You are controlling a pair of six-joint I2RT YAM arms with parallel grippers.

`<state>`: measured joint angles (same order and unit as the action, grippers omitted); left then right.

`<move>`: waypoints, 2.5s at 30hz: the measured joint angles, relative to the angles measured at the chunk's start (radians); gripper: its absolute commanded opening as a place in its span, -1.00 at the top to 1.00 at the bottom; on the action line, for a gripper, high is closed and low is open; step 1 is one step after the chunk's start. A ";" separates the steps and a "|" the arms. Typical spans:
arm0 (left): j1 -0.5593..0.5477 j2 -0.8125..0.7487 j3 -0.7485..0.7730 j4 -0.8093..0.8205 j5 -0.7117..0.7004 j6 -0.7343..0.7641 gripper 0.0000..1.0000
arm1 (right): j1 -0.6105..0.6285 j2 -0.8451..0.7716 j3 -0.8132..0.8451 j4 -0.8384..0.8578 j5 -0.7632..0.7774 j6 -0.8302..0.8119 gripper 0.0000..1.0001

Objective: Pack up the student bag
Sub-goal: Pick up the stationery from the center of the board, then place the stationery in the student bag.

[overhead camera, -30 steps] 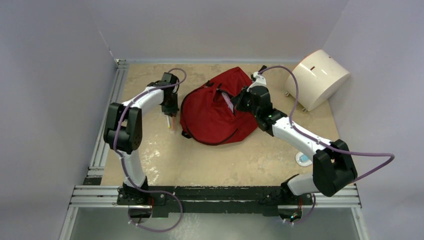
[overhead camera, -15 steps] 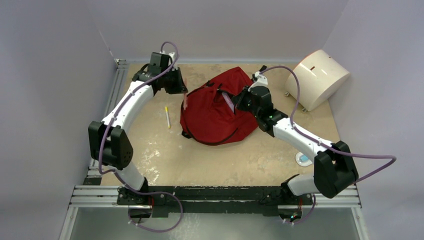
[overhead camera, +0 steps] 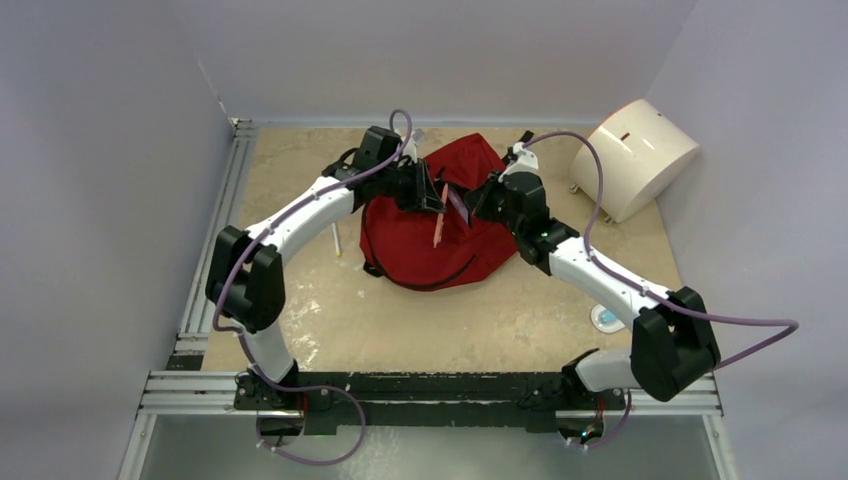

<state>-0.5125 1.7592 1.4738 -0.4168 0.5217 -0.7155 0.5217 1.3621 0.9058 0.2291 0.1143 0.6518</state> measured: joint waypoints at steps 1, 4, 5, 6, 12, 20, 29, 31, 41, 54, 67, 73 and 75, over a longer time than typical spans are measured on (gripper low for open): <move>-0.002 0.011 0.000 0.008 0.008 -0.006 0.86 | 0.000 -0.002 0.000 -0.001 0.000 0.000 1.00; -0.003 0.032 0.000 0.019 0.022 -0.024 0.87 | 0.000 -0.006 0.000 -0.005 0.000 0.001 1.00; -0.003 0.036 0.000 0.021 0.024 -0.026 0.87 | 0.000 -0.007 0.000 -0.006 0.000 0.003 1.00; -0.005 0.040 0.000 0.027 0.027 -0.029 0.87 | 0.000 -0.007 0.000 -0.006 0.000 0.003 1.00; -0.006 0.068 0.000 0.064 0.049 -0.043 0.88 | 0.000 -0.008 0.000 -0.006 -0.002 0.003 1.00; -0.006 0.165 0.047 0.071 0.060 -0.061 0.91 | 0.000 -0.008 -0.005 -0.002 -0.005 0.003 1.00; -0.006 0.224 0.129 0.095 0.060 -0.112 0.93 | 0.000 -0.008 -0.014 0.010 -0.014 0.003 1.00; -0.006 0.235 0.142 0.102 0.058 -0.126 0.93 | 0.000 -0.008 -0.014 0.011 -0.014 0.003 1.00; -0.006 0.310 0.224 0.102 0.016 -0.195 0.95 | 0.000 -0.008 -0.014 0.016 -0.021 0.003 1.00; -0.006 0.342 0.237 0.139 -0.005 -0.341 0.96 | 0.000 -0.007 -0.026 0.026 -0.030 0.003 1.00; -0.015 0.356 0.243 0.161 -0.039 -0.396 0.72 | -0.001 0.002 -0.029 0.042 -0.036 0.003 1.00; -0.020 0.369 0.258 0.160 -0.046 -0.389 0.40 | -0.002 0.006 -0.029 0.047 -0.036 0.003 1.00; -0.021 0.369 0.260 0.159 -0.050 -0.380 0.34 | -0.002 0.006 -0.029 0.047 -0.036 0.003 1.00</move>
<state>-0.5339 2.1281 1.7336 -0.2577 0.4713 -1.0950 0.5201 1.3682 0.8764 0.2760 0.0780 0.6548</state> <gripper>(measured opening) 0.282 0.015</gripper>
